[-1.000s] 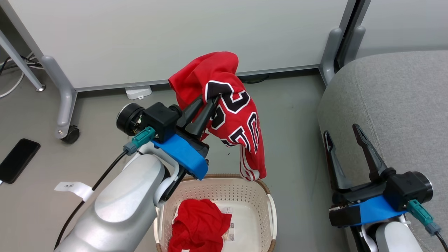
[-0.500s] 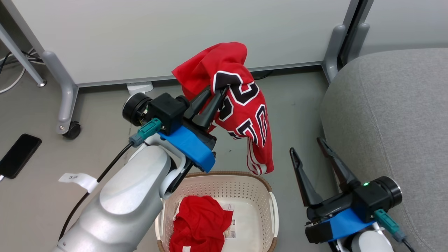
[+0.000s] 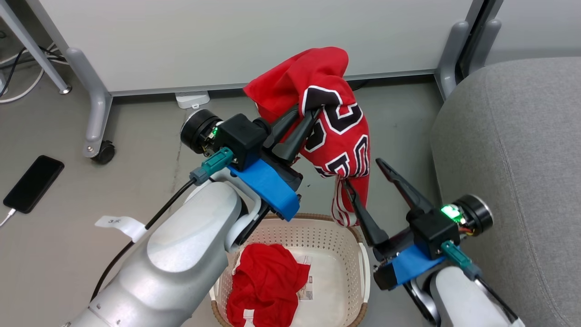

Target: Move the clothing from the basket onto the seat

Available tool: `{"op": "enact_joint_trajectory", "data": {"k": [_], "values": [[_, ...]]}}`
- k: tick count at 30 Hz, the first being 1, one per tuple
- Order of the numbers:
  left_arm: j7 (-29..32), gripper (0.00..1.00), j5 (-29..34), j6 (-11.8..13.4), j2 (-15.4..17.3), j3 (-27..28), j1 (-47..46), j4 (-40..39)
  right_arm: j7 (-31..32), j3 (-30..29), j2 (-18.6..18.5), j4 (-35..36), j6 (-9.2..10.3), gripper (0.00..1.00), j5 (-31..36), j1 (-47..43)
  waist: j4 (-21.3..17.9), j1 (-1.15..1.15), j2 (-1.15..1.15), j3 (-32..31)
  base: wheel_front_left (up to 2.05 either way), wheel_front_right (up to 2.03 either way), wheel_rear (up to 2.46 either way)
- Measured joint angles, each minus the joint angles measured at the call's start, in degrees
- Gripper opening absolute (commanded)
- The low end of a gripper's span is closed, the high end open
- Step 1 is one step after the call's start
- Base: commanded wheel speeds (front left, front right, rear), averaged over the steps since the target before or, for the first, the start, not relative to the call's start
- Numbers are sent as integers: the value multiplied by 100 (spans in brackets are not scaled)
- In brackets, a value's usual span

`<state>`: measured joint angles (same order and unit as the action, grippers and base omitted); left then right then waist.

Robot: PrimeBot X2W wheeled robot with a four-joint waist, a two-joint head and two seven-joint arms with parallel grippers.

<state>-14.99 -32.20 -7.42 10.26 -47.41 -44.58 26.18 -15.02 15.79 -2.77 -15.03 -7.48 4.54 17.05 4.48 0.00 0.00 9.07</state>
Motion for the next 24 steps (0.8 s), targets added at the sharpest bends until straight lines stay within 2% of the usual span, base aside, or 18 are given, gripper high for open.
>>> {"op": "enact_joint_trajectory", "data": {"k": [9, 21, 22, 23, 24], "values": [[0, 0, -1, 0, -135, -167, -132, -19, 0, -18, -1, -471, 0, 100, 97, 564, 140, 0, 0, 83, 0, 0, 0], [0, 0, -1, -1, -193, -375, -154, -114, 0, -66, -1, -626, 0, 100, -58, 885, 169, 0, 0, 96, 0, 0, 0], [0, 0, -2, 0, -192, -383, -154, -121, 0, -54, -1, -647, 0, 92, -77, 903, 169, 0, 0, 95, 0, 0, 0], [0, 0, -2, -1, -190, -398, -157, -124, 0, -35, -1, -657, 0, 31, -118, 919, 171, 0, 0, 93, 0, 0, 0], [0, 0, -3, 0, -187, -408, -158, -129, 0, -5, -2, -676, 0, 0, -163, 930, 172, 0, 0, 88, 0, 0, 0]]}}
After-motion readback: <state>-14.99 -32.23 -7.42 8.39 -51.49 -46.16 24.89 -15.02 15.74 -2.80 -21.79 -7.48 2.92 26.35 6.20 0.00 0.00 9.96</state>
